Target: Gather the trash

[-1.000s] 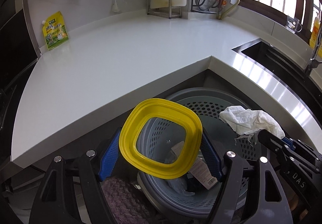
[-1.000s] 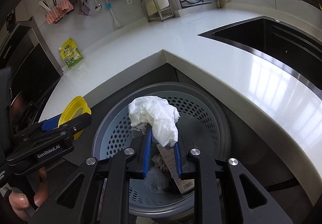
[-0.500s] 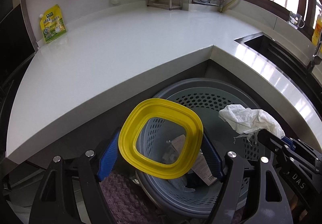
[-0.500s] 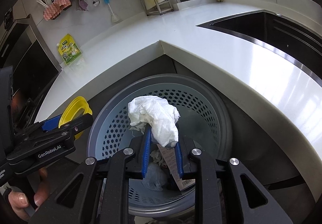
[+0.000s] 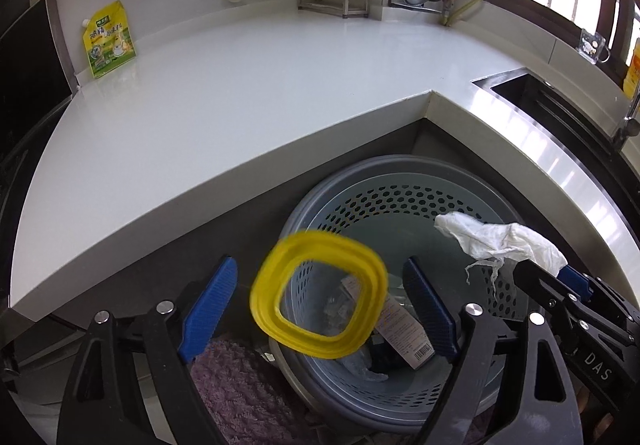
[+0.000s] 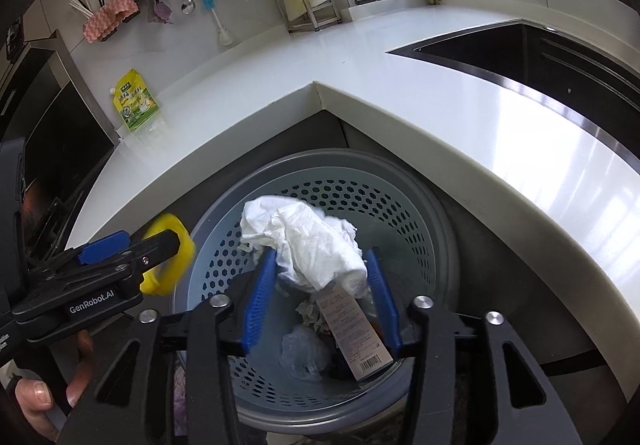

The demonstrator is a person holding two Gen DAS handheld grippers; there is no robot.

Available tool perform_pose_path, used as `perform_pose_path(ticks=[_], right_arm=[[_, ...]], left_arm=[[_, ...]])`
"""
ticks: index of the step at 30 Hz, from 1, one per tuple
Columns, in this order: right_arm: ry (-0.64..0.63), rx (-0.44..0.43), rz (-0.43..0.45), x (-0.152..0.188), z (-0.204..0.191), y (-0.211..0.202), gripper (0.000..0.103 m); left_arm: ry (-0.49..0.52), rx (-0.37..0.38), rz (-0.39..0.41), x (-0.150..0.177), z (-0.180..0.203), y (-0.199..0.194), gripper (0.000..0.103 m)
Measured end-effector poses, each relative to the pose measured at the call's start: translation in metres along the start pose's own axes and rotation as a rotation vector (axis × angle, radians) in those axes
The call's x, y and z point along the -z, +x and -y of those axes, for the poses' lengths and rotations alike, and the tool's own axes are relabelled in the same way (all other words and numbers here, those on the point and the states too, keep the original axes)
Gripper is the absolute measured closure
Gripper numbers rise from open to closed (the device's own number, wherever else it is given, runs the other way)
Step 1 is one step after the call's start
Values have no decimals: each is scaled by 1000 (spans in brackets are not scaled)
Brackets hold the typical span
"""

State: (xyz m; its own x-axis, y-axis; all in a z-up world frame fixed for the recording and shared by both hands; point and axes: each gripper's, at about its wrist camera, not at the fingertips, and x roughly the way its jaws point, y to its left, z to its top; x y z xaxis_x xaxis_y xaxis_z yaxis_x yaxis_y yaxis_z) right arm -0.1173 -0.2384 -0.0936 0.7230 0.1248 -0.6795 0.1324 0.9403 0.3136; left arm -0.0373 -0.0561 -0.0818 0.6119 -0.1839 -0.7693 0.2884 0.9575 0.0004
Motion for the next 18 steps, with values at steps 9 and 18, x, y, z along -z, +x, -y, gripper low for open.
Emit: perform_pose_path(ticks=[9, 18], right_arm=[[12, 4, 3, -1, 3, -3, 51], [17, 1, 4, -1, 5, -3, 49]], left_arm=[[-10, -8, 5, 0, -3, -2, 12], [-7, -11, 9, 0, -2, -4, 12]])
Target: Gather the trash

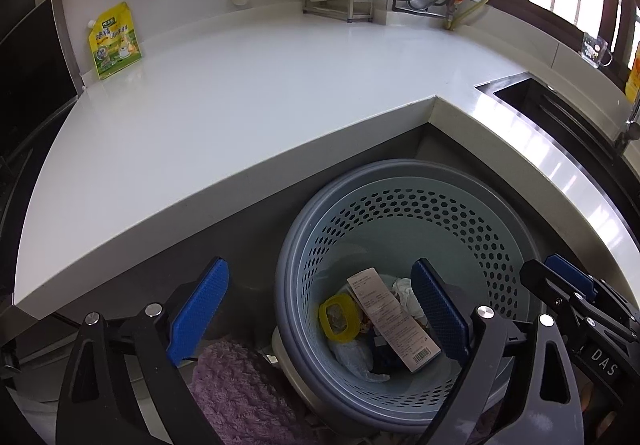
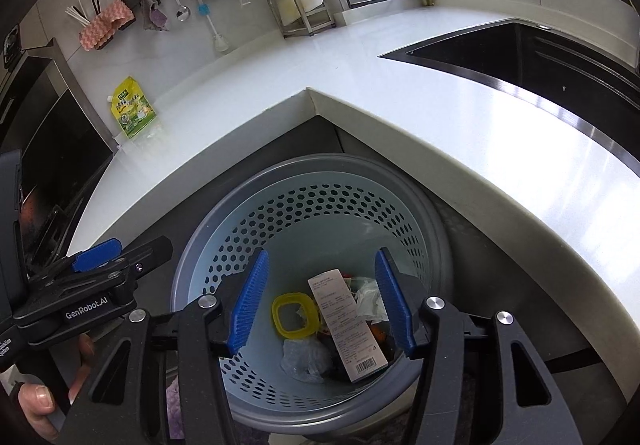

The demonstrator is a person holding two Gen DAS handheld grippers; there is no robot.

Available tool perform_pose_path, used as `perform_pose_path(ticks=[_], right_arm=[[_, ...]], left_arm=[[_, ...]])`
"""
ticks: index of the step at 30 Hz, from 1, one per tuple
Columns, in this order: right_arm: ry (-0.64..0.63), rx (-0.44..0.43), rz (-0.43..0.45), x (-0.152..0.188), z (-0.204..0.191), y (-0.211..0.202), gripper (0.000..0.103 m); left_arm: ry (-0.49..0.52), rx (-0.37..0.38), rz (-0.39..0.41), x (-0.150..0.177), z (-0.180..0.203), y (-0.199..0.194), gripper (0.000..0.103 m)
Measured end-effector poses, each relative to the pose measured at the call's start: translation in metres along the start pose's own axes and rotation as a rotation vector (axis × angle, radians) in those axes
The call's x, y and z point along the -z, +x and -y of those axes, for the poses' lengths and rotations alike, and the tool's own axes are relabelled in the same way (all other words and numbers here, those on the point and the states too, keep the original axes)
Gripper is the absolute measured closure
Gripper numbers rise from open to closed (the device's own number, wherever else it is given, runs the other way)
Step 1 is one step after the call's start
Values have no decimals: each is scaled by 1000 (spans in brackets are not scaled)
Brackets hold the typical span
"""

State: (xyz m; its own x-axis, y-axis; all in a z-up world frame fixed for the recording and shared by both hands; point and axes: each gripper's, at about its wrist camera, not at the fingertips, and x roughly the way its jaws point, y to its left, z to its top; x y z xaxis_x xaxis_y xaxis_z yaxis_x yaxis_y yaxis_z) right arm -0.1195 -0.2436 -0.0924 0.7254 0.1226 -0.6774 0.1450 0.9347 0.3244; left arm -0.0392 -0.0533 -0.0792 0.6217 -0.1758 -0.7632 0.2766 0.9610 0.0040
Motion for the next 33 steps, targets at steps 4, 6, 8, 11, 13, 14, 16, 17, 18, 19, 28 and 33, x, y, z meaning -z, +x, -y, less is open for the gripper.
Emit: perform_pose_path(ticks=[4, 6, 8, 11, 13, 14, 16, 17, 18, 19, 28, 33], right_arm=[[3, 2, 1, 0, 1, 0, 48], [2, 2, -1, 0, 1, 0, 48], [1, 3, -2, 0, 1, 0, 48], [2, 2, -2, 0, 1, 0, 48], [3, 3, -1, 0, 1, 0, 47], [2, 2, -2, 0, 1, 0, 46], [2, 2, -5, 1, 1, 1, 46], [2, 2, -6, 1, 1, 1, 46], [2, 3, -6, 2, 1, 2, 46], [2, 2, -6, 2, 1, 2, 46], [3, 4, -7, 3, 1, 3, 46], [4, 6, -4, 3, 2, 3, 43]], left_arm=[[0, -1, 0, 0, 0, 0, 12], [0, -2, 0, 0, 0, 0, 12], [0, -1, 0, 0, 0, 0, 11], [-2, 0, 3, 0, 0, -1, 10], [-2, 2, 4, 0, 0, -2, 10], [-2, 3, 3, 0, 0, -2, 10], [-2, 4, 2, 0, 0, -2, 10], [-1, 4, 2, 0, 0, -2, 10], [-1, 4, 2, 0, 0, -3, 10], [-2, 3, 3, 0, 0, -3, 10], [-3, 4, 2, -1, -1, -3, 9], [-4, 1, 4, -1, -2, -3, 8]])
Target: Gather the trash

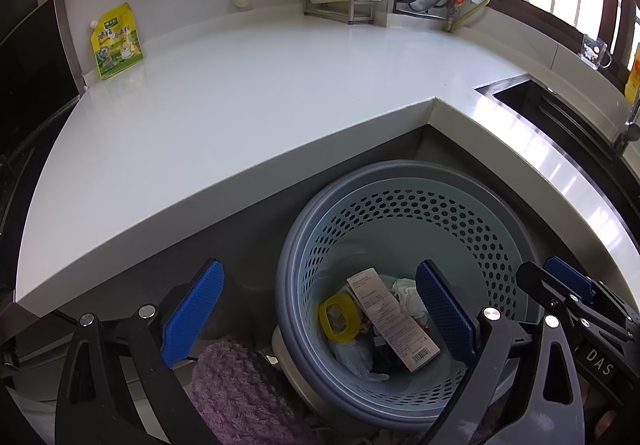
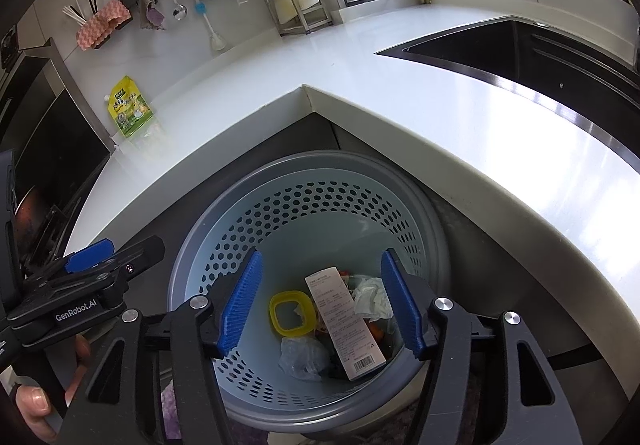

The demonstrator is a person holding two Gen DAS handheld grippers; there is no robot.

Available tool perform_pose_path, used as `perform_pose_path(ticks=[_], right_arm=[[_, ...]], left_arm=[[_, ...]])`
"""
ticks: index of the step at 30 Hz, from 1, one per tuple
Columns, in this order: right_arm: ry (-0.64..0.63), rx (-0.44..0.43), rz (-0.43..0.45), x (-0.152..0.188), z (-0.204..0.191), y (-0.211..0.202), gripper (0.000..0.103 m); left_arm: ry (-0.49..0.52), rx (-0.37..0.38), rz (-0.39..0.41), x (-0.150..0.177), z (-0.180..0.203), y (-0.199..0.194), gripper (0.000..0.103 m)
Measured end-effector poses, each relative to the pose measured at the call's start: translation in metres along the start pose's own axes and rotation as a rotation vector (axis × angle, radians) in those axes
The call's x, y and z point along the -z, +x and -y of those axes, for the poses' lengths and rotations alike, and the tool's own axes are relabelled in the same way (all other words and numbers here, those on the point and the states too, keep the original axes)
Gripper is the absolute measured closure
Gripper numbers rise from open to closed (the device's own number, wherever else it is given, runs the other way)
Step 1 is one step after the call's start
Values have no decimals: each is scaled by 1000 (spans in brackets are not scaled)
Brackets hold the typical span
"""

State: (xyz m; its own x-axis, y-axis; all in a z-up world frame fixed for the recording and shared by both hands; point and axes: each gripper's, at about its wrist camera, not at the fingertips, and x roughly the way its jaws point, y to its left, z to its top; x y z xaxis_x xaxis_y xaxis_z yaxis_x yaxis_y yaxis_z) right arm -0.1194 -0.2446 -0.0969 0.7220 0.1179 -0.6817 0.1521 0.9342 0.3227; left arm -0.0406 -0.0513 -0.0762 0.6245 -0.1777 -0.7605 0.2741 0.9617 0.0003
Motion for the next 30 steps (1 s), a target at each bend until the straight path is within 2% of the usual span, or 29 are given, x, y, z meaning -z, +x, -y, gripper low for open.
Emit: perform_pose_path(ticks=[22, 30], right_arm=[[8, -1, -6, 0, 2, 1, 41], [7, -1, -6, 0, 2, 1, 41]], left_arm=[[0, -9, -1, 1, 0, -1, 6], [-1, -38, -1, 0, 1, -1, 6]])
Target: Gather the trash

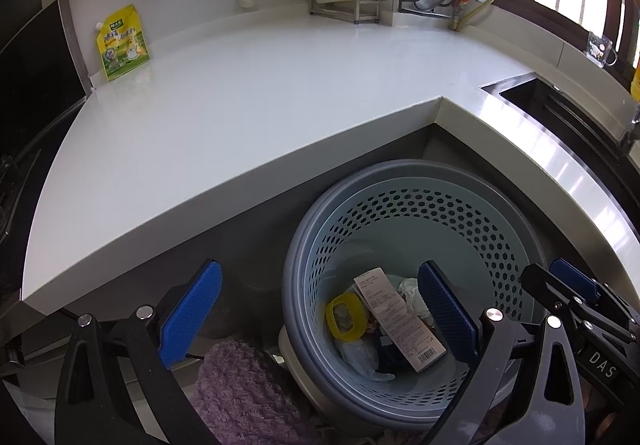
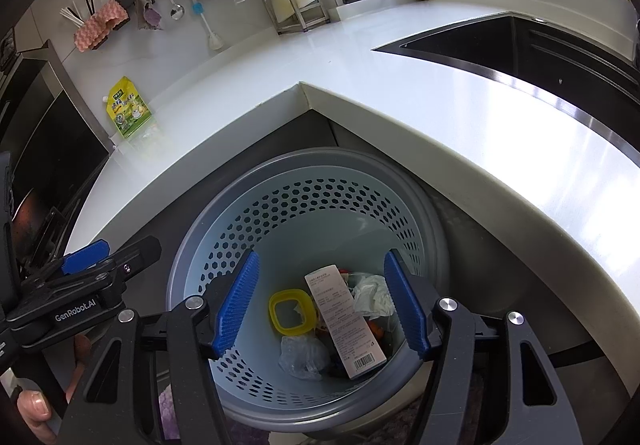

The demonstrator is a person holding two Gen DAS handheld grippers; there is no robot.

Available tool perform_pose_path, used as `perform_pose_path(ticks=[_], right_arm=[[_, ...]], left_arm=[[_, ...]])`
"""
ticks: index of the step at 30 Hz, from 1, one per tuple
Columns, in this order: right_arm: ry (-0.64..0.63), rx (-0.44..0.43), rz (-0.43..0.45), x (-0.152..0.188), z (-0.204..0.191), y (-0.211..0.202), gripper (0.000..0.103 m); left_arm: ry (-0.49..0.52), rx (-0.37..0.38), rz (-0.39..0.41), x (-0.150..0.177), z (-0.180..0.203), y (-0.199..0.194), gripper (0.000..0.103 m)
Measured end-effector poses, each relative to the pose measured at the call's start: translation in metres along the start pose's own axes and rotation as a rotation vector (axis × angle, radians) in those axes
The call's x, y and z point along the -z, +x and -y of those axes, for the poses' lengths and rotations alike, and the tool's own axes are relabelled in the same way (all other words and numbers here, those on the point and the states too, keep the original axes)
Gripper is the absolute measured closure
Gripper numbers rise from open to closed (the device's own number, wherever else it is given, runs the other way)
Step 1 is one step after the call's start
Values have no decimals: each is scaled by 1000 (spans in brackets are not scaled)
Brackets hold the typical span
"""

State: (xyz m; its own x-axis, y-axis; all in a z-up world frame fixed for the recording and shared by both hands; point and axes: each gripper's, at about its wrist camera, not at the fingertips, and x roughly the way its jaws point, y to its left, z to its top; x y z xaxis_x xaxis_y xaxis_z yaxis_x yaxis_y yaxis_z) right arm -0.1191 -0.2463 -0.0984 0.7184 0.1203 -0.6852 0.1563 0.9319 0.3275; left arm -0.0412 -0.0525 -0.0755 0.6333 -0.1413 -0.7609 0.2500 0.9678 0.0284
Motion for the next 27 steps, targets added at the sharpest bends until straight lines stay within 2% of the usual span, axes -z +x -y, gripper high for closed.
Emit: perform_pose_path(ticks=[27], right_arm=[[-9, 7, -1, 3, -5, 1, 41]], left_arm=[[-4, -26, -22, 2, -1, 6, 6]])
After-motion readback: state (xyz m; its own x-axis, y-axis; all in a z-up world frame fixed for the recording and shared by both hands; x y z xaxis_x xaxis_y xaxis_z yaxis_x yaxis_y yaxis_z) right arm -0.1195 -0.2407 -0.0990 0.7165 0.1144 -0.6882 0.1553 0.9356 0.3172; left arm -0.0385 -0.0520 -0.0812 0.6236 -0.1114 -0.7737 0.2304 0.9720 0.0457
